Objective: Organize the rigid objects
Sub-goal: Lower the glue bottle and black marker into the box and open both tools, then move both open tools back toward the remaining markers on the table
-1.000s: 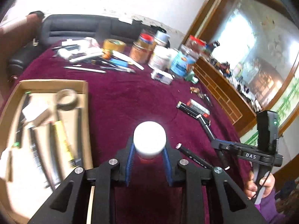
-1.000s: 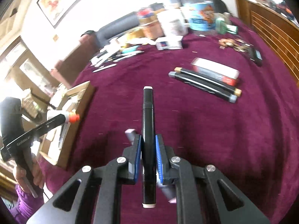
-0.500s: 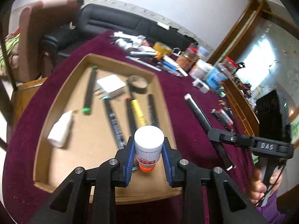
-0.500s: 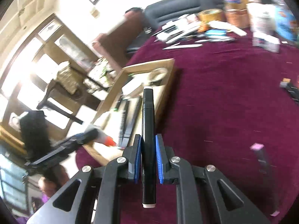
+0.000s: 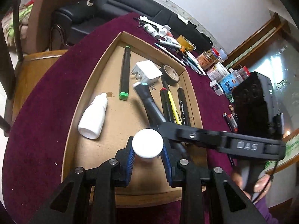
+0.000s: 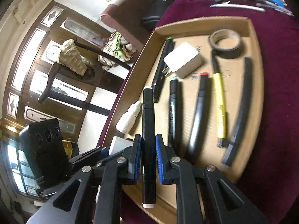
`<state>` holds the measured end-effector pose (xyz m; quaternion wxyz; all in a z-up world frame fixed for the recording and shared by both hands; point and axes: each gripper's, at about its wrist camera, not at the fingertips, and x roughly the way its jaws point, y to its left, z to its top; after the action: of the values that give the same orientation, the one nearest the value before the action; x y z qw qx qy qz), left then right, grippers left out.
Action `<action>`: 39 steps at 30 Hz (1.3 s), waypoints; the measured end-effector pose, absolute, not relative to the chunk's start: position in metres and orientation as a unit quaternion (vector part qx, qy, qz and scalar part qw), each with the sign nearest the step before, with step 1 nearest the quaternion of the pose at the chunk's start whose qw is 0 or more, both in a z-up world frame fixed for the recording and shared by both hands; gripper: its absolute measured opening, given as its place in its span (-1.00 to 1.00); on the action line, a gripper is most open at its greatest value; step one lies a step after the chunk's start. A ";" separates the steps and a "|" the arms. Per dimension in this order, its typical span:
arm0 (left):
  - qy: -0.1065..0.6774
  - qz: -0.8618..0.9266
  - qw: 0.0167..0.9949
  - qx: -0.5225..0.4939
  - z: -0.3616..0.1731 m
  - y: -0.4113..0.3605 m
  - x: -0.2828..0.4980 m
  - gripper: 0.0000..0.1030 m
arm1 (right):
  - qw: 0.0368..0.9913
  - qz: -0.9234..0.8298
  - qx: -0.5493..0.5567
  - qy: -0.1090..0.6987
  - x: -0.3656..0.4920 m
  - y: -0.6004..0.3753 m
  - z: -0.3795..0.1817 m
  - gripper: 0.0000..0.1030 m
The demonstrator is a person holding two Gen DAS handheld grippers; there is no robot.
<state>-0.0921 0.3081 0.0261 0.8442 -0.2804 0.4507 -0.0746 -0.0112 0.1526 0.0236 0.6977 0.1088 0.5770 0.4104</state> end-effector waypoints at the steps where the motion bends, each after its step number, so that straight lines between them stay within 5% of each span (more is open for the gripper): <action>1: 0.452 -0.076 0.842 -0.286 0.026 0.310 -0.091 -0.44 | 0.699 0.407 0.106 0.579 -0.010 0.157 0.021 -0.71; 9: 0.471 -0.058 0.828 -0.298 0.015 0.315 -0.082 -0.31 | 0.710 0.379 0.088 0.586 -0.005 0.170 0.008 -0.71; 17: 0.467 -0.062 0.835 -0.284 0.022 0.308 -0.084 0.09 | 0.744 0.355 0.055 0.563 -0.005 0.172 0.012 -0.72; 23: 0.430 -0.038 0.861 -0.267 0.048 0.318 -0.108 0.14 | 0.756 0.348 0.045 0.552 -0.004 0.176 0.014 -0.70; 28: 0.398 -0.021 0.875 -0.275 0.063 0.328 -0.129 0.36 | 0.765 0.362 0.052 0.530 -0.007 0.177 0.029 -0.06; 39: 0.376 -0.005 0.912 -0.166 0.079 0.283 -0.149 0.56 | 0.813 0.339 0.066 0.469 -0.021 0.095 0.066 0.02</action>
<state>-0.1491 0.2830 0.0793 0.9116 -0.1656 0.3762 -0.0048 -0.0210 0.0947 0.0660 0.8130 0.0665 0.4691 0.3386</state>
